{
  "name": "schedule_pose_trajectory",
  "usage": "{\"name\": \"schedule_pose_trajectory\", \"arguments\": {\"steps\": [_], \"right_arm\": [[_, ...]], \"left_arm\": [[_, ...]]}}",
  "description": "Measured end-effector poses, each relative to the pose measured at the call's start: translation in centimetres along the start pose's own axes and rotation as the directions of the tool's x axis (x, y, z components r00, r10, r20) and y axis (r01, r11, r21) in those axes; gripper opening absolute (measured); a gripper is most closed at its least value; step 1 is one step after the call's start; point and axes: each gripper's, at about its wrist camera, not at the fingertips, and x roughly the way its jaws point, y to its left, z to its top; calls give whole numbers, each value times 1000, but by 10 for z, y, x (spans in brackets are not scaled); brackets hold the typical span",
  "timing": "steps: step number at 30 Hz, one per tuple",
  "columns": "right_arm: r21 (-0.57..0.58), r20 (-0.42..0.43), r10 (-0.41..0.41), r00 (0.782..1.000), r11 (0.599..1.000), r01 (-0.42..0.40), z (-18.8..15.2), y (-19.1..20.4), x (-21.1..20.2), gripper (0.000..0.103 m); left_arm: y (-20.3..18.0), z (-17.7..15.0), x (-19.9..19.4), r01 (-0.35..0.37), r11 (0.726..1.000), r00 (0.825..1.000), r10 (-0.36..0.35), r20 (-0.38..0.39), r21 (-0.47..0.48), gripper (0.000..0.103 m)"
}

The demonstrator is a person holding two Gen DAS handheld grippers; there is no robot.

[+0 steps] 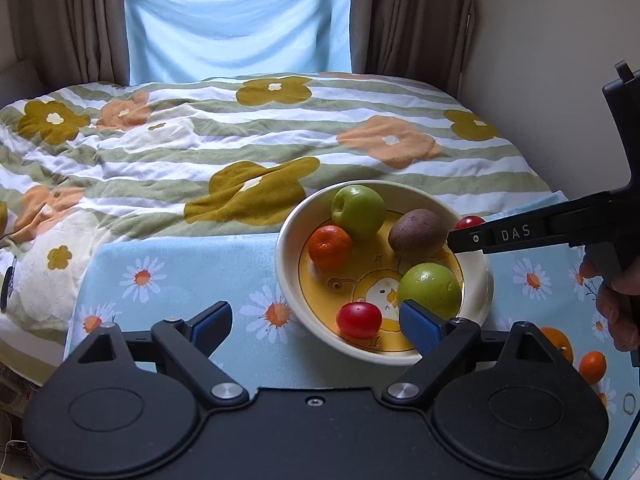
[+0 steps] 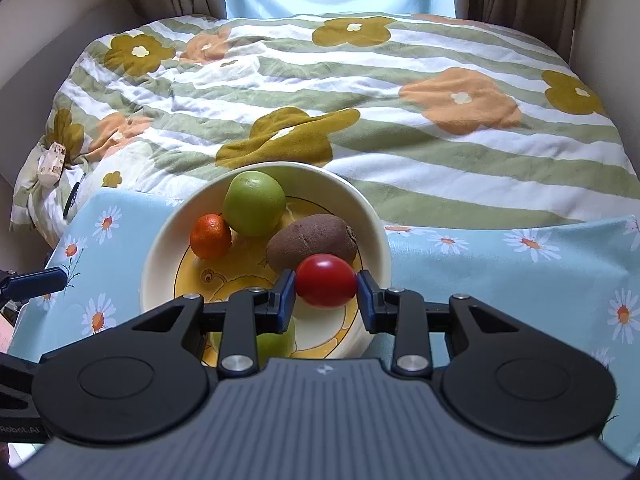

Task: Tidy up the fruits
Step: 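Open the left tool to drop the apple while the right tool releases the tomato, then withdraw both tools from the bowl toward the loose fruits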

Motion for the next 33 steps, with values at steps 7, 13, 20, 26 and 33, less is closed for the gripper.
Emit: {"name": "schedule_pose_trajectory", "arguments": {"steps": [7, 13, 20, 26, 33], "right_arm": [[16, -23, 5, 1000, 1000, -5, -1, 1, 10, 48], [24, 26, 26, 999, 999, -26, -3, 2, 1, 96], [-1, 66, -31, 997, 1000, 31, -5, 5, -21, 103], [5, 97, -42, 994, 999, 42, -11, 4, -48, 103], [-1, 158, -45, 986, 999, 45, -24, 6, -95, 103]], "left_arm": [[7, -9, -3, -20, 999, 1000, 20, -5, -25, 93], [10, -15, -8, -23, 999, 1000, 23, -7, -39, 93], [10, -16, -21, -15, 999, 1000, 16, 14, -43, 93], [5, -17, -40, -4, 999, 999, 6, 49, -48, 93], [-3, -20, -73, -3, 999, 993, 8, 118, -37, 93]]}}
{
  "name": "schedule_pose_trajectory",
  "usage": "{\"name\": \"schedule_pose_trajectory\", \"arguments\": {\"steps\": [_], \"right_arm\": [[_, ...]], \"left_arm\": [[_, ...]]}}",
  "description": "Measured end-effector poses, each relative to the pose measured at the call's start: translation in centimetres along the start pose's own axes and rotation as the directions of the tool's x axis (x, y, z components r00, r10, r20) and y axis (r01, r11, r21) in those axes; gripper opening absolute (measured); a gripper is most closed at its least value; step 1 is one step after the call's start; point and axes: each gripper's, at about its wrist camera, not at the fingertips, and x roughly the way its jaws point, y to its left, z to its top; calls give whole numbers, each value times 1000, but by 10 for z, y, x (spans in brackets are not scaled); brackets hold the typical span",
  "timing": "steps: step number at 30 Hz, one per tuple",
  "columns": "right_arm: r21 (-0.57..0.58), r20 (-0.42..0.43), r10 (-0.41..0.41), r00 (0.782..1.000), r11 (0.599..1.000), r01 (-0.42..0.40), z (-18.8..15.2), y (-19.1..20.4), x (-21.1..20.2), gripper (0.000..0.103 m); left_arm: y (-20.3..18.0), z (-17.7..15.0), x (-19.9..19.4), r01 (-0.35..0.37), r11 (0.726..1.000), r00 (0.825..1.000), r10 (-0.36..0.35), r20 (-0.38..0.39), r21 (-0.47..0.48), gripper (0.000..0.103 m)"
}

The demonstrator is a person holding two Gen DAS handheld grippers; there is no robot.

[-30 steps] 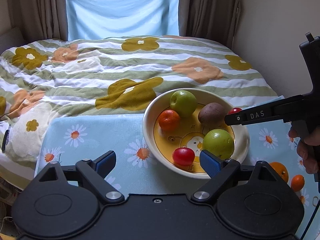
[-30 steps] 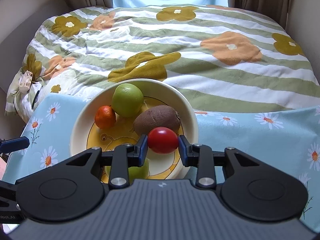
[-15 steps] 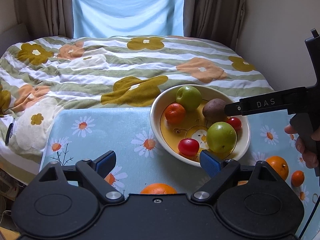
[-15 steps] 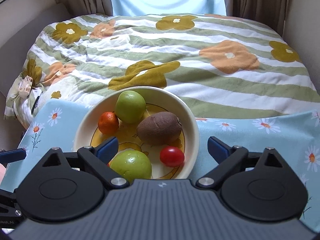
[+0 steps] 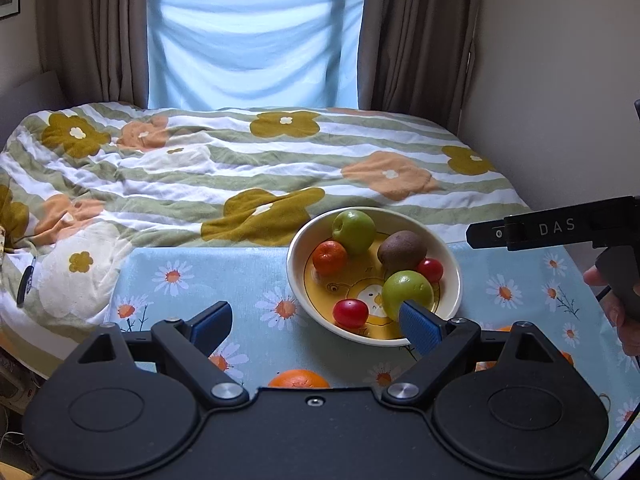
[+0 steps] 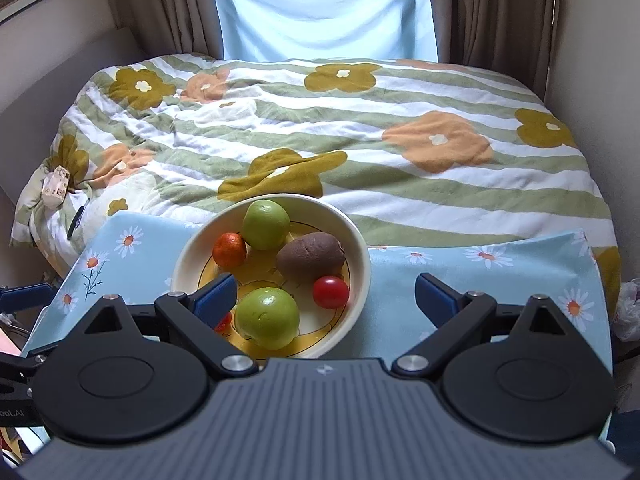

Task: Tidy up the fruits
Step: 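Withdraw both tools from the bowl toward the loose fruits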

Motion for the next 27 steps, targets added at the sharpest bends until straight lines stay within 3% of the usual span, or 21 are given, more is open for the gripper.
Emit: {"name": "schedule_pose_trajectory", "arguments": {"steps": [13, 21, 27], "right_arm": [[26, 89, -29, 996, 999, 27, -37, -9, -92, 103], [38, 80, -44, 996, 998, 41, -81, -26, -128, 103], [53, 55, -58, 997, 997, 56, -110, -46, -135, 103]], "left_arm": [[-24, -14, -62, 22, 1000, 995, -22, 98, 8, 93], [-50, -36, -85, 29, 999, 992, -31, 120, 18, 93], [-71, -54, -81, 47, 998, 994, -51, 97, 43, 94]]}}
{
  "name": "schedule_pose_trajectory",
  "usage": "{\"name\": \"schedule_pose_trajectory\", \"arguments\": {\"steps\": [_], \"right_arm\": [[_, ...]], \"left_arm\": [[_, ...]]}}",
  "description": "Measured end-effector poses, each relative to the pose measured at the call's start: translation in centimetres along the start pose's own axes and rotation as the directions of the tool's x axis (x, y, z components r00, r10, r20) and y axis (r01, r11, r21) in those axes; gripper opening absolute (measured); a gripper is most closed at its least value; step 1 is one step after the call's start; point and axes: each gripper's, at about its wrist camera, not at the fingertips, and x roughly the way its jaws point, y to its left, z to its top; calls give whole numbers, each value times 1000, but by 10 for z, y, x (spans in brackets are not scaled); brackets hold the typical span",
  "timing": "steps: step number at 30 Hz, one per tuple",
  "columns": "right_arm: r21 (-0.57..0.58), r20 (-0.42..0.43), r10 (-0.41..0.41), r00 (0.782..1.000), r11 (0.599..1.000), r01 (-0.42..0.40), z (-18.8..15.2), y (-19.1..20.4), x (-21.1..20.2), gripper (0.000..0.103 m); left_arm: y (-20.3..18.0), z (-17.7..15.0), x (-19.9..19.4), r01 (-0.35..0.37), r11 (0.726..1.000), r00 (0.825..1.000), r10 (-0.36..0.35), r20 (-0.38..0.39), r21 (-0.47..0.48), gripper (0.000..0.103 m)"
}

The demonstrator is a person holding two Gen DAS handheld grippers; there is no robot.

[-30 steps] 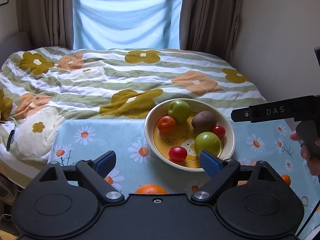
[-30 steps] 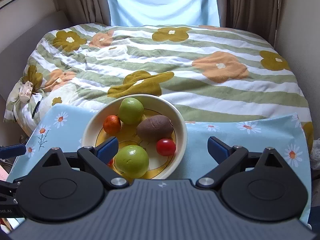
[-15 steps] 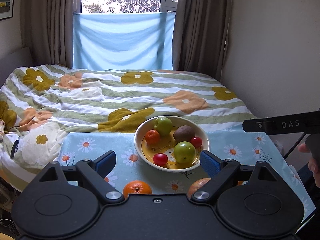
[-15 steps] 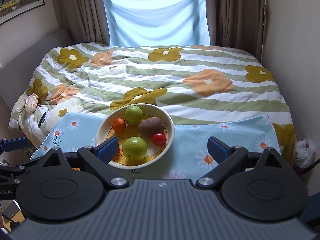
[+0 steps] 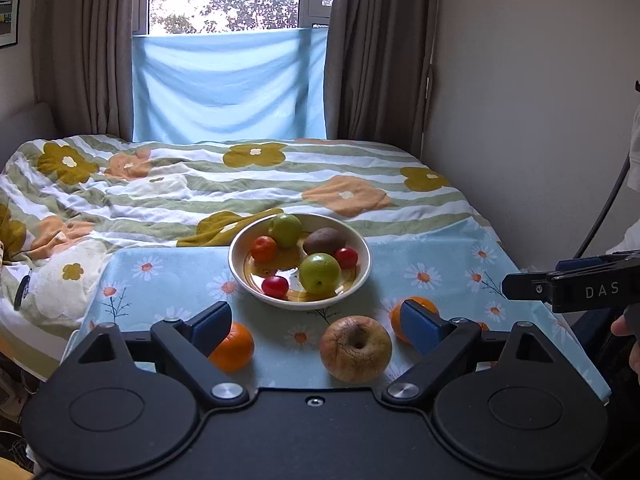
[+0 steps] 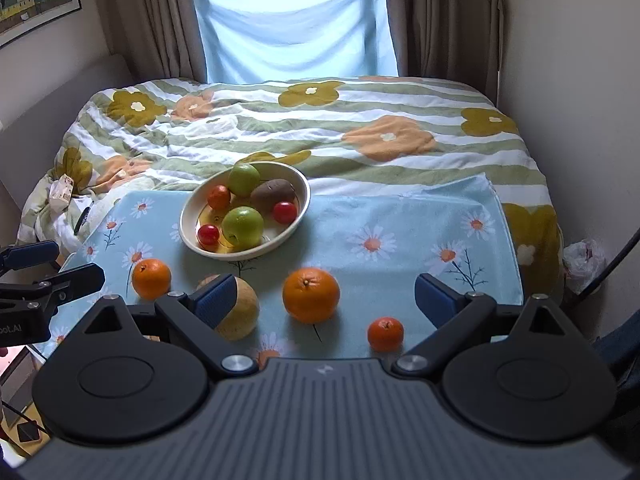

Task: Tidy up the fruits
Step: 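Withdraw both tools from the bowl toward the loose fruits, then grasp the cracked brown apple with the left tool while the right tool grasps a tangerine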

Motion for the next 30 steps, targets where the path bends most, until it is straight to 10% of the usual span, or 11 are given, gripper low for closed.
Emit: {"name": "schedule_pose_trajectory", "arguments": {"steps": [30], "right_arm": [[15, -96, -82, 992, 996, 84, -67, -44, 102, 101]], "left_arm": [[-54, -58, 135, 1, 966, 992, 32, -122, 260, 94]]}}
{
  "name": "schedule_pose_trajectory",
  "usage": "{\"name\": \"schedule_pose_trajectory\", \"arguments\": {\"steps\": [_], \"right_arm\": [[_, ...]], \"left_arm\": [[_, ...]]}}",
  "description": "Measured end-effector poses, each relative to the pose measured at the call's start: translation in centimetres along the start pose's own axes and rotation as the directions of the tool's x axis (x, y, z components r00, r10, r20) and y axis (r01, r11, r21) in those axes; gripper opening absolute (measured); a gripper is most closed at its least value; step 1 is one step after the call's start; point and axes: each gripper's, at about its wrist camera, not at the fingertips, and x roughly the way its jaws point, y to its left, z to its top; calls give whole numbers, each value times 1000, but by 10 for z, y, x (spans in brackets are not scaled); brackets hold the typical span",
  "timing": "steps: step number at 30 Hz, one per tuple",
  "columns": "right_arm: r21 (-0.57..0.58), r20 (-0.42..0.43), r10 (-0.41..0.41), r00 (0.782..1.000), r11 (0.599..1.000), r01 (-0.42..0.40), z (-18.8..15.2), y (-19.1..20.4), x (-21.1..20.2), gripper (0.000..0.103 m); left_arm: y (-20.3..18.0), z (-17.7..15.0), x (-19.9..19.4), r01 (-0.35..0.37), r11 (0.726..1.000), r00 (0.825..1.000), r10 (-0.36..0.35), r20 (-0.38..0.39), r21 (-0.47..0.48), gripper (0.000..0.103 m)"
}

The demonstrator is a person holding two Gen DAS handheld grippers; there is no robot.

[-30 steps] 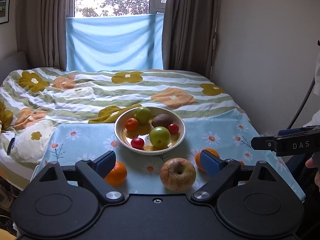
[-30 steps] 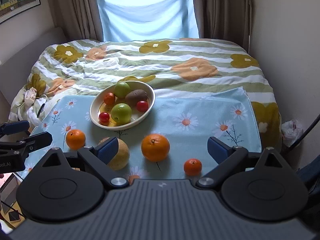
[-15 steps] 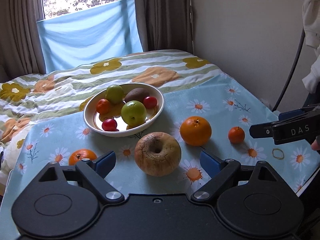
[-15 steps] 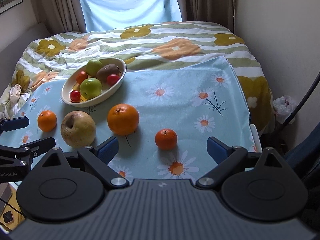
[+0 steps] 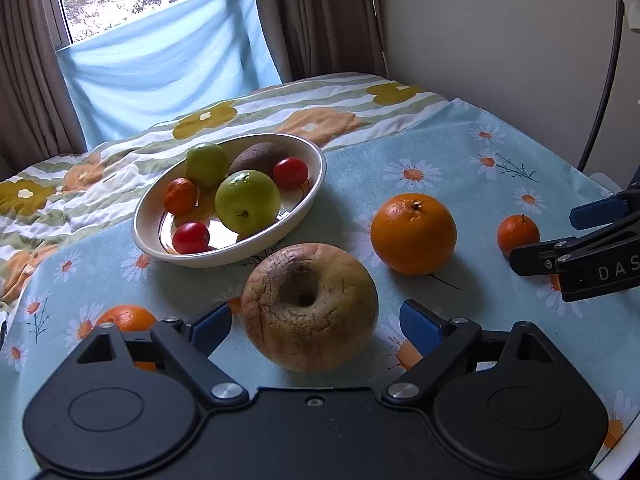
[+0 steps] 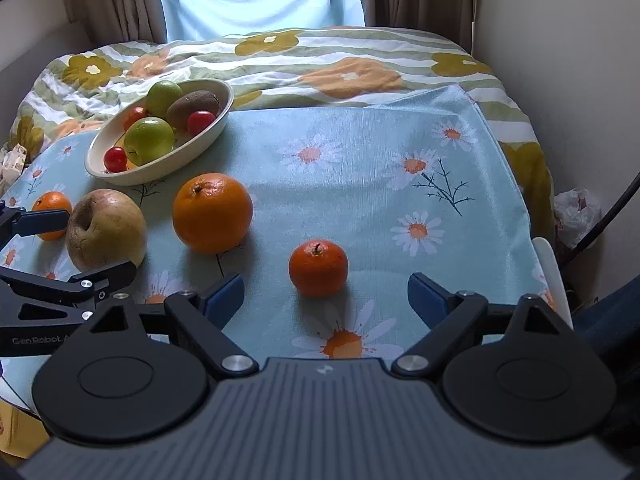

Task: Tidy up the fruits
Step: 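Grasp the cracked brown apple with the left tool while the right tool grasps a tangerine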

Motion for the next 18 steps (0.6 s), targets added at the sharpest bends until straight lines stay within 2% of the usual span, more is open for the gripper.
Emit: {"name": "schedule_pose_trajectory", "arguments": {"steps": [7, 9, 12, 18], "right_arm": [[8, -11, 2, 1000, 1000, -2, 0, 3, 9, 95], [10, -13, 2, 1000, 1000, -2, 1, 3, 12, 93], [14, -10, -2, 1000, 1000, 2, 2, 4, 13, 90], [19, -11, -5, 1000, 1000, 5, 3, 5, 18, 77]], "left_arm": [[0, 3, 9, -3, 1000, 1000, 3, 2, -14, 91], [1, 4, 11, -1, 1000, 1000, 1, 1, -15, 80], [2, 4, 11, -3, 1000, 1000, 3, 5, -13, 80], [3, 4, 10, 10, 1000, 1000, -10, -4, -6, 79]]}}
